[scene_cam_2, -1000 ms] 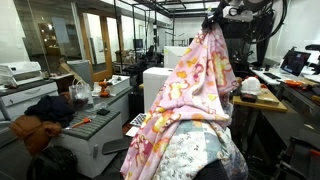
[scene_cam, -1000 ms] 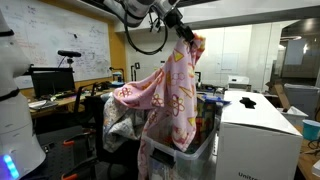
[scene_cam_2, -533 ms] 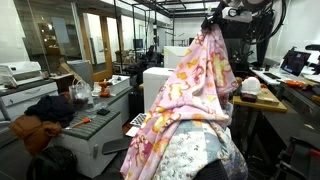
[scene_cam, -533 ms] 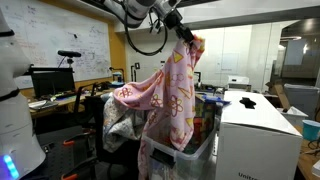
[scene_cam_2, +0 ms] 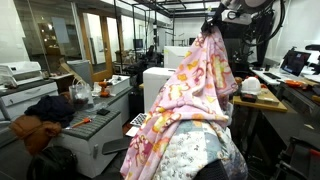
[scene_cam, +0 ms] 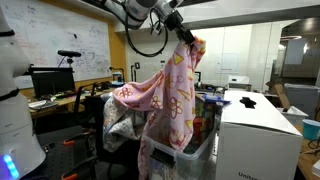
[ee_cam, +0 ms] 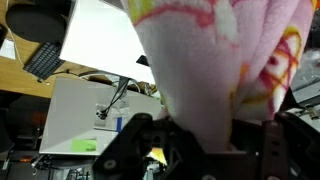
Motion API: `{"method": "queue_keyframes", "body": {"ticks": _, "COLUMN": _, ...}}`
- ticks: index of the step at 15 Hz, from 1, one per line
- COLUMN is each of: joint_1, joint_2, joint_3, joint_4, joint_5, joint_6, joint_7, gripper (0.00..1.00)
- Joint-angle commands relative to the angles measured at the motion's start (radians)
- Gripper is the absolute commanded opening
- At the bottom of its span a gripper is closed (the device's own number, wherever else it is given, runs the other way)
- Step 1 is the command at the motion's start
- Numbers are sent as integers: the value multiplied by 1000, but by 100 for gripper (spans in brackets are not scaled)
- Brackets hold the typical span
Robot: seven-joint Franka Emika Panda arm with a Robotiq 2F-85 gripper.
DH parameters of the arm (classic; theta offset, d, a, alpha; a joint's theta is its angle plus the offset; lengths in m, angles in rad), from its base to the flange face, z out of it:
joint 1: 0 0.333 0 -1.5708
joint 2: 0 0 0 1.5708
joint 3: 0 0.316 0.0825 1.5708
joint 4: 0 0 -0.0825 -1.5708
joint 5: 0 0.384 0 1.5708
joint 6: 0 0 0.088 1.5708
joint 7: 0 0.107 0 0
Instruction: Place the pink fleece blanket on the clear storage bin
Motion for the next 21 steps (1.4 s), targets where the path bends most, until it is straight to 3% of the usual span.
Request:
{"method": "queue_keyframes", "body": {"ticks": 1, "joint_1": -41, "joint_2": 72, "joint_3": -6, "joint_4": 83, "joint_5": -131, "joint_6": 49, "joint_7": 119, "gripper": 0}}
{"method": "queue_keyframes", "body": {"ticks": 6, "joint_1": -70, "joint_2": 214, "joint_3": -46, "joint_4": 275, "joint_5": -330, "joint_6": 105, "joint_7": 356, "gripper": 0}}
{"method": "queue_keyframes", "body": {"ticks": 13, "joint_1": -21, "joint_2": 447, "joint_3": -152, "joint_4": 617, "joint_5": -555, "joint_6": 68, "joint_7": 694, "gripper": 0}}
{"method": "queue_keyframes", "body": {"ticks": 17, "joint_1": 3, "joint_2": 575, "joint_3": -237, "joint_4": 820, "joint_5": -629, "joint_6": 27, "joint_7": 840, "gripper": 0}}
{"method": "queue_keyframes", "body": {"ticks": 21, "joint_1": -12, "joint_2": 691, "joint_3": -293, "joint_4": 1013, "joint_5": -590, "joint_6": -66, "joint_7": 893, "gripper": 0}}
